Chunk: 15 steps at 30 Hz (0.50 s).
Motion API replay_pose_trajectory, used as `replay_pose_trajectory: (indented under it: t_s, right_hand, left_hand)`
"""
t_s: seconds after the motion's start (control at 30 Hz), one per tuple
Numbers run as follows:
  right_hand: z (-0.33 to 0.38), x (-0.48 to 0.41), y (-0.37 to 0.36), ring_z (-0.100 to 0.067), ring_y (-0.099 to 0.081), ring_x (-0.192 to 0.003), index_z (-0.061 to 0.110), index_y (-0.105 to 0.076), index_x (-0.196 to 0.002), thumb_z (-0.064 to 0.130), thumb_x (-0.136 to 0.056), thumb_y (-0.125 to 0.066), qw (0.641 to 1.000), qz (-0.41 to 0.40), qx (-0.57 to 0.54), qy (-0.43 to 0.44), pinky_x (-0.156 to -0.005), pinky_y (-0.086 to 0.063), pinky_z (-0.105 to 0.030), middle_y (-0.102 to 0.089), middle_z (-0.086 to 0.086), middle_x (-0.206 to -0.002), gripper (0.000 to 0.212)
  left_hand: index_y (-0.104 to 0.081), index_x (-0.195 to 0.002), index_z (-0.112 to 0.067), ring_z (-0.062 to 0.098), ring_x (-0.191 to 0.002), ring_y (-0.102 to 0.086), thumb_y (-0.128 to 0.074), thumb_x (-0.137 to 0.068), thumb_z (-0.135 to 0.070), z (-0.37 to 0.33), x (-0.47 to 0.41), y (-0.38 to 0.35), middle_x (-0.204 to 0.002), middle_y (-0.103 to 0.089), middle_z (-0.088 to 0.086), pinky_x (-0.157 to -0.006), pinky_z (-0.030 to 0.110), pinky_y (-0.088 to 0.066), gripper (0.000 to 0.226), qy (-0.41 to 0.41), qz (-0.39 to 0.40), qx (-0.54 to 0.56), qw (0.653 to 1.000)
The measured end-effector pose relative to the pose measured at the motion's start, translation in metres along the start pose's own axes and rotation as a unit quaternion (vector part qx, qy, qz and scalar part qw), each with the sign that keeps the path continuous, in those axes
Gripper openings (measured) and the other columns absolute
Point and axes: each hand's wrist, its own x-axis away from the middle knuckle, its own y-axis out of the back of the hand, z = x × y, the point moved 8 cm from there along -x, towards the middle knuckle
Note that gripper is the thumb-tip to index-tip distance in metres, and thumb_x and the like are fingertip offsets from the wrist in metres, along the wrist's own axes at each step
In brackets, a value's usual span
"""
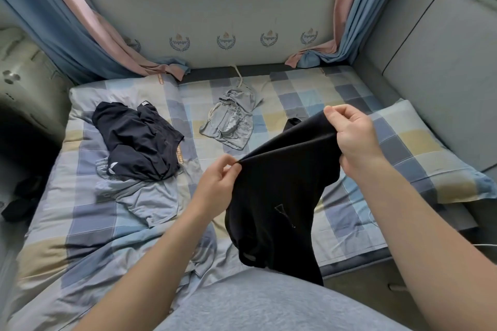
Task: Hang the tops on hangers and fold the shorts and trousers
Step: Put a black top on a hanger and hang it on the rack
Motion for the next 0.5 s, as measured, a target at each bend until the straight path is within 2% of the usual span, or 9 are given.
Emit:
replay_pose_trajectory:
  t_s: [0.07, 0.13, 0.2, 0.27, 0.33, 0.4, 0.47, 0.5]
  right_hand:
    - [-0.014, -0.010, 0.013, -0.017, -0.062, -0.085, 0.022, -0.064, -0.084, 0.021, -0.096, -0.067, 0.999, -0.043, 0.025, -0.012, -0.074, -0.056, -0.032, -0.066, 0.002, -0.086, 0.012]
    - [-0.027, -0.015, 0.018, -0.020, -0.062, -0.096, 0.023, -0.061, -0.091, 0.018, -0.094, -0.067, 0.997, -0.066, 0.040, -0.018, -0.084, -0.055, -0.035, -0.067, -0.004, -0.102, 0.008]
    - [-0.037, -0.012, 0.014, -0.018, -0.062, -0.096, 0.025, -0.059, -0.094, 0.014, -0.094, -0.065, 0.997, -0.057, 0.050, -0.018, -0.079, -0.051, -0.030, -0.067, -0.003, -0.104, 0.013]
    - [-0.044, -0.005, 0.005, -0.015, -0.063, -0.094, 0.025, -0.061, -0.094, 0.013, -0.093, -0.066, 0.997, -0.028, 0.075, -0.007, -0.077, -0.047, -0.026, -0.068, 0.001, -0.100, 0.013]
    - [-0.054, 0.006, -0.012, -0.016, -0.067, -0.092, 0.021, -0.064, -0.094, 0.015, -0.093, -0.067, 0.994, 0.036, 0.106, -0.006, -0.079, -0.051, -0.029, -0.071, -0.002, -0.097, 0.008]
    - [-0.073, 0.024, -0.035, -0.016, -0.071, -0.089, 0.019, -0.065, -0.099, 0.019, -0.093, -0.069, 0.981, 0.143, 0.124, -0.035, -0.079, -0.056, -0.032, -0.074, -0.002, -0.095, 0.007]
    - [-0.098, 0.045, -0.058, -0.010, -0.070, -0.095, 0.027, -0.063, -0.109, 0.032, -0.089, -0.074, 0.949, 0.257, 0.169, -0.072, -0.079, -0.054, -0.028, -0.073, 0.005, -0.104, 0.023]
    - [-0.112, 0.057, -0.068, -0.004, -0.065, -0.102, 0.033, -0.060, -0.117, 0.041, -0.085, -0.077, 0.929, 0.305, 0.191, -0.090, -0.082, -0.051, -0.025, -0.068, 0.011, -0.114, 0.037]
  left_hand:
    - [-0.053, -0.073, -0.027, 0.017, -0.051, -0.034, -0.052, -0.104, -0.019, -0.010, -0.001, 0.009, -0.056, -0.040, -0.001, -0.047, 0.028, -0.027, 0.032, 0.007, -0.020, 0.026, 0.999]
    - [-0.054, -0.072, -0.027, 0.016, -0.051, -0.038, -0.051, -0.104, -0.022, -0.019, -0.001, 0.016, -0.057, -0.043, -0.001, -0.046, 0.025, -0.031, 0.032, 0.019, -0.038, 0.067, 0.997]
    - [-0.055, -0.074, -0.026, 0.018, -0.058, -0.048, -0.050, -0.105, -0.024, -0.027, 0.000, 0.020, -0.063, -0.052, 0.001, -0.055, 0.028, -0.040, 0.032, 0.034, -0.044, 0.120, 0.991]
    - [-0.055, -0.076, -0.022, 0.020, -0.063, -0.049, -0.050, -0.105, -0.022, -0.034, 0.001, 0.025, -0.069, -0.053, 0.006, -0.060, 0.032, -0.041, 0.029, 0.045, -0.056, 0.169, 0.983]
    - [-0.055, -0.079, -0.019, 0.022, -0.066, -0.046, -0.050, -0.105, -0.020, -0.042, 0.001, 0.031, -0.074, -0.049, 0.010, -0.063, 0.035, -0.038, 0.027, 0.046, -0.071, 0.200, 0.976]
    - [-0.056, -0.083, -0.016, 0.025, -0.070, -0.045, -0.049, -0.106, -0.019, -0.051, 0.002, 0.036, -0.078, -0.047, 0.011, -0.070, 0.038, -0.039, 0.024, 0.041, -0.074, 0.227, 0.970]
    - [-0.057, -0.083, -0.016, 0.024, -0.071, -0.046, -0.048, -0.105, -0.018, -0.060, 0.004, 0.039, -0.077, -0.048, 0.011, -0.072, 0.037, -0.039, 0.024, 0.031, -0.071, 0.262, 0.962]
    - [-0.057, -0.082, -0.016, 0.020, -0.070, -0.049, -0.048, -0.105, -0.017, -0.065, 0.004, 0.040, -0.075, -0.051, 0.009, -0.070, 0.034, -0.040, 0.026, 0.024, -0.067, 0.280, 0.957]
